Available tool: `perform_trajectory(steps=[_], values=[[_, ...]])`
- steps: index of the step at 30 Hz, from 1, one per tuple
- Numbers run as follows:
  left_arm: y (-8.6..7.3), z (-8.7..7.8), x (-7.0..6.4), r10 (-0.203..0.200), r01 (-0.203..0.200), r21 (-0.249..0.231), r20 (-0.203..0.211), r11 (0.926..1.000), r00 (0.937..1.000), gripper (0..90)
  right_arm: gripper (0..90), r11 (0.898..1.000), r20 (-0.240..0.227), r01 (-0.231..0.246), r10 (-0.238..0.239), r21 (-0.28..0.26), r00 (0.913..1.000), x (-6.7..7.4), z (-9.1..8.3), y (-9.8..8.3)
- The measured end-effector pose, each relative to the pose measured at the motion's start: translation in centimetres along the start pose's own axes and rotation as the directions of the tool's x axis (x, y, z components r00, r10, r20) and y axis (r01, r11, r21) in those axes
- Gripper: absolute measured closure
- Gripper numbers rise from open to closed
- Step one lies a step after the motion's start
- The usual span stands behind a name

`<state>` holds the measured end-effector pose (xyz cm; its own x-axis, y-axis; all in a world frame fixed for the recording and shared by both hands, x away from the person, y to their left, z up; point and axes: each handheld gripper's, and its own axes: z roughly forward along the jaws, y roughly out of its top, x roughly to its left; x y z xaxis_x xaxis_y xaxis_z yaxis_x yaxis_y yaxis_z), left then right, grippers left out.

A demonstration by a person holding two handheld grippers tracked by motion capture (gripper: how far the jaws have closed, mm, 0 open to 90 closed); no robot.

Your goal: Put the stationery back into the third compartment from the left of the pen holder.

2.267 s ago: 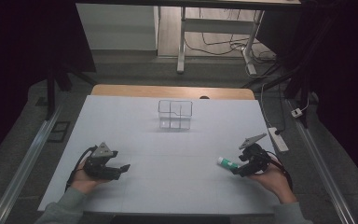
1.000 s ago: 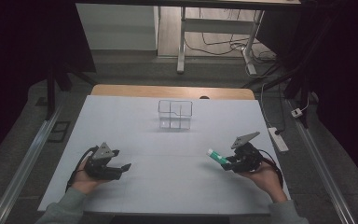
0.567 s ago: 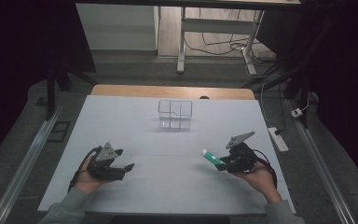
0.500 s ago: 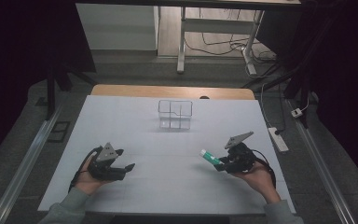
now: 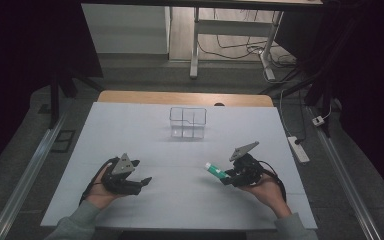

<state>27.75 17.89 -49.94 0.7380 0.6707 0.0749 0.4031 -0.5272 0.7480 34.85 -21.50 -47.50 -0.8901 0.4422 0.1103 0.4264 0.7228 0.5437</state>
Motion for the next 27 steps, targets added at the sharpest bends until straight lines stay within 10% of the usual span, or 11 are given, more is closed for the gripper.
perform_trajectory(steps=[14, 27], values=[[2.7, 1.3, -1.6, 0.1, -0.1, -0.008, 0.01, 0.995, 0.9949, 24.6, 64.7, 1.0, -0.035, 0.014, -0.013, 0.017, 0.9993, 1.0, 1.7, 1.9], [4.8, 2.8, -3.3, 0.211, -0.211, 0.012, 0.034, 0.9773, 0.9769, 23.5, 64.7, 0.999, -0.085, 0.031, -0.029, 0.029, 0.996, 1.9, 2.9, 3.7]])
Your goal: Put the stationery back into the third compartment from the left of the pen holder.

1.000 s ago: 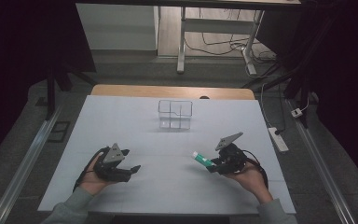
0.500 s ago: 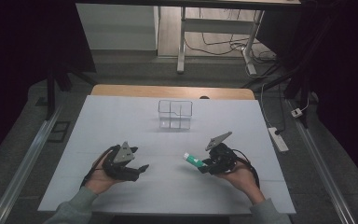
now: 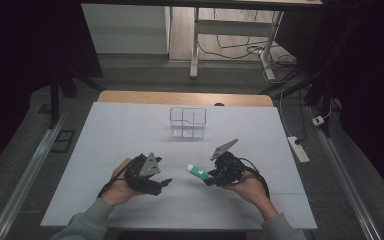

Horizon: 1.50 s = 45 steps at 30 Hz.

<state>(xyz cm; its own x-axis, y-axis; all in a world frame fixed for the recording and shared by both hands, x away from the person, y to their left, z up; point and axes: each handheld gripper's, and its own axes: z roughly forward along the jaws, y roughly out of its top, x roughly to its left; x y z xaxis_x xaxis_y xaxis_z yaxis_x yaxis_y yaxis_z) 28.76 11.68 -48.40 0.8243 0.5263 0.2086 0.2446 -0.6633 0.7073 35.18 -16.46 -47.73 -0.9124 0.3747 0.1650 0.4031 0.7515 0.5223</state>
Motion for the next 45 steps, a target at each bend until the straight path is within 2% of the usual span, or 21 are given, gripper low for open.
perform_trajectory(steps=[5, 9, 15, 18, 24, 30, 34, 36, 37, 41, 43, 45], values=[[1.0, 0.7, -0.4, 0.042, -0.042, 0.009, 0.012, 0.9991, 0.9991, 23.1, 64.7, 1.0, -0.02, 0.011, -0.011, 0.005, 0.9997, 0.2, 0.5, 0.4], [1.5, 1.2, -0.5, 0.06, -0.06, 0.015, 0.015, 0.9981, 0.9981, 23.2, 64.7, 1.0, -0.028, 0.023, -0.023, 0.011, 0.9993, 0.4, 0.7, 0.6], [2.1, 2.0, -0.9, 0.104, -0.105, 0.032, 0.029, 0.994, 0.9941, 23.4, 64.6, 0.999, -0.045, 0.034, -0.033, 0.015, 0.9985, 0.5, 1.0, 0.8], [2.4, 2.4, -1.3, 0.134, -0.135, 0.046, 0.031, 0.9898, 0.9906, 23.3, 64.6, 0.999, -0.056, 0.043, -0.042, 0.016, 0.9976, 0.6, 1.2, 0.9], [3.1, 3.1, -2.2, 0.2, -0.202, 0.071, 0.038, 0.9767, 0.979, 24.0, 64.7, 0.999, -0.07, 0.046, -0.044, 0.029, 0.9966, 0.9, 1.7, 1.1], [3.2, 3.6, -2.5, 0.233, -0.237, 0.078, 0.055, 0.9685, 0.971, 28.0, 64.6, 0.999, -0.089, 0.044, -0.041, 0.028, 0.9952, 1.1, 1.8, 1.3], [3.1, 3.9, -2.7, 0.249, -0.254, 0.085, 0.064, 0.9634, 0.9663, 33.6, 64.6, 0.999, -0.106, 0.044, -0.041, 0.028, 0.9935, 1.2, 1.9, 1.3], [3.1, 4.1, -2.8, 0.264, -0.27, 0.095, 0.07, 0.9581, 0.9619, 36.9, 64.6, 0.999, -0.118, 0.049, -0.046, 0.02, 0.992, 1.2, 1.9, 1.4], [3.1, 4.2, -2.9, 0.267, -0.274, 0.096, 0.076, 0.957, 0.9607, 42.9, 64.6, 0.999, -0.123, 0.047, -0.044, 0.02, 0.9914, 1.2, 1.9, 1.4], [3.0, 4.5, -2.9, 0.288, -0.297, 0.135, 0.083, 0.9453, 0.954, 49.2, 64.7, 0.998, -0.136, 0.046, -0.041, 0.032, 0.9899, 1.3, 2.0, 1.4], [3.0, 4.5, -2.9, 0.287, -0.297, 0.135, 0.087, 0.9453, 0.954, 50.8, 64.6, 0.998, -0.14, 0.046, -0.041, 0.033, 0.9893, 1.2, 1.9, 1.4], [2.9, 4.5, -2.9, 0.293, -0.304, 0.138, 0.098, 0.9425, 0.9512, 51.8, 64.6, 0.998, -0.147, 0.05, -0.045, 0.031, 0.9881, 1.1, 1.9, 1.4]])
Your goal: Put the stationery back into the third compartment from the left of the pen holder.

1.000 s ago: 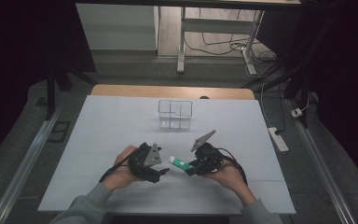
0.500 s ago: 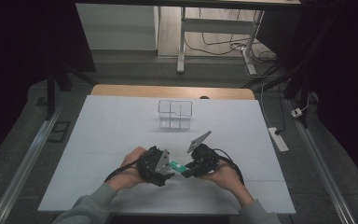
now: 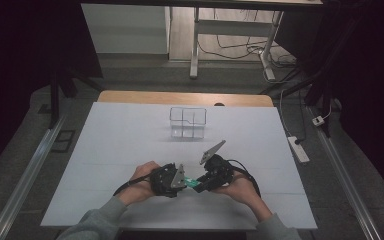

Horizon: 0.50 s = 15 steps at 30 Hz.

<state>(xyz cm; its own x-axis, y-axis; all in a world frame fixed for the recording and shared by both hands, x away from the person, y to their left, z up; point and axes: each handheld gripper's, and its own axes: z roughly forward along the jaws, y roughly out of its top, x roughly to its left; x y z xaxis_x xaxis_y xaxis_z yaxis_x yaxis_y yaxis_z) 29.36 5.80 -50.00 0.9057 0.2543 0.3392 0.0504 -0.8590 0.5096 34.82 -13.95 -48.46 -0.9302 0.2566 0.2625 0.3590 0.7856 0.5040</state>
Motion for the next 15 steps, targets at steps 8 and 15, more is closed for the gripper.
perform_trajectory(steps=[8, 15], values=[[-0.16, -0.04, 0.05, 0.03, -0.03, 0.018, 0.024, 0.9994, 0.9993, 54.6, 64.6, 1.0, -0.025, -0.006, 0.006, -0.003, 0.9997, -0.1, -0.08, -0.04], [-0.33, 0.35, -0.19, 0.058, -0.061, 0.055, 0.052, 0.9966, 0.9969, 58.3, 64.5, 1.0, -0.04, -0.002, 0.002, 0.008, 0.9992, -0.2, 0.24, -0.02]])
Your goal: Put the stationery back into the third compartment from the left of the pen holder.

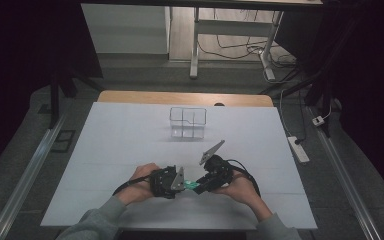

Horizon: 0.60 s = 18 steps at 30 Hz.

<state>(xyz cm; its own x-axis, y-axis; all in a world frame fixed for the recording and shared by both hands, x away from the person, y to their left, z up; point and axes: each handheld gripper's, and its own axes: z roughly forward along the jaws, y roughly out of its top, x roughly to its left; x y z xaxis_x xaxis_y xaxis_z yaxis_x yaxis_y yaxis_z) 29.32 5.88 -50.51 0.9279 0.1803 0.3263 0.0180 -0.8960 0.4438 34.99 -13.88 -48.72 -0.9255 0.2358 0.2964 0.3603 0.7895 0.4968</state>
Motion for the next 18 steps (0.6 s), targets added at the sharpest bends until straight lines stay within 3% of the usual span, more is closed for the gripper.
perform_trajectory(steps=[3, 5, 9, 12, 13, 17, 18], values=[[-0.2, 0.1, 0.0, 0.011, -0.011, 0.001, 0.038, 0.9999, 0.9992, 62.0, 64.1, 1.0, -0.014, -0.017, 0.017, -0.02, 0.9997, 0.1, -0.4, -0.1], [-0.3, 0.0, 0.1, -0.003, 0.004, -0.02, 0.058, 0.9998, 0.9983, 63.8, 63.4, 0.997, -0.031, -0.036, 0.034, -0.064, 0.9989, -0.1, -1.1, -0.1], [-0.5, -0.2, 0.1, -0.014, 0.016, -0.045, 0.048, 0.9989, 0.9987, 64.5, 62.2, 0.994, -0.035, -0.046, 0.042, -0.098, 0.9985, -0.2, -1.4, -0.2], [-0.8, -0.3, 0.3, -0.056, 0.06, -0.087, 0.045, 0.9945, 0.9974, 65.0, 58.5, 0.989, -0.005, -0.043, 0.043, -0.138, 0.9991, -0.4, -1.7, -0.3], [-0.9, -0.3, 0.4, -0.073, 0.077, -0.098, 0.044, 0.9922, 0.9964, 65.3, 53.2, 0.983, 0.019, -0.046, 0.051, -0.18, 0.9985, -0.5, -2.1, -0.5], [-1.5, -0.5, 1.0, -0.105, 0.108, -0.123, 0.03, 0.9865, 0.994, 65.5, 46.5, 0.973, 0.041, -0.054, 0.065, -0.225, 0.9971, -0.5, -2.5, -0.6], [-1.7, -0.6, 1.1, -0.114, 0.116, -0.133, 0.023, 0.9843, 0.9932, 65.5, 43.0, 0.963, 0.049, -0.06, 0.075, -0.261, 0.996, -0.6, -2.8, -0.8]])
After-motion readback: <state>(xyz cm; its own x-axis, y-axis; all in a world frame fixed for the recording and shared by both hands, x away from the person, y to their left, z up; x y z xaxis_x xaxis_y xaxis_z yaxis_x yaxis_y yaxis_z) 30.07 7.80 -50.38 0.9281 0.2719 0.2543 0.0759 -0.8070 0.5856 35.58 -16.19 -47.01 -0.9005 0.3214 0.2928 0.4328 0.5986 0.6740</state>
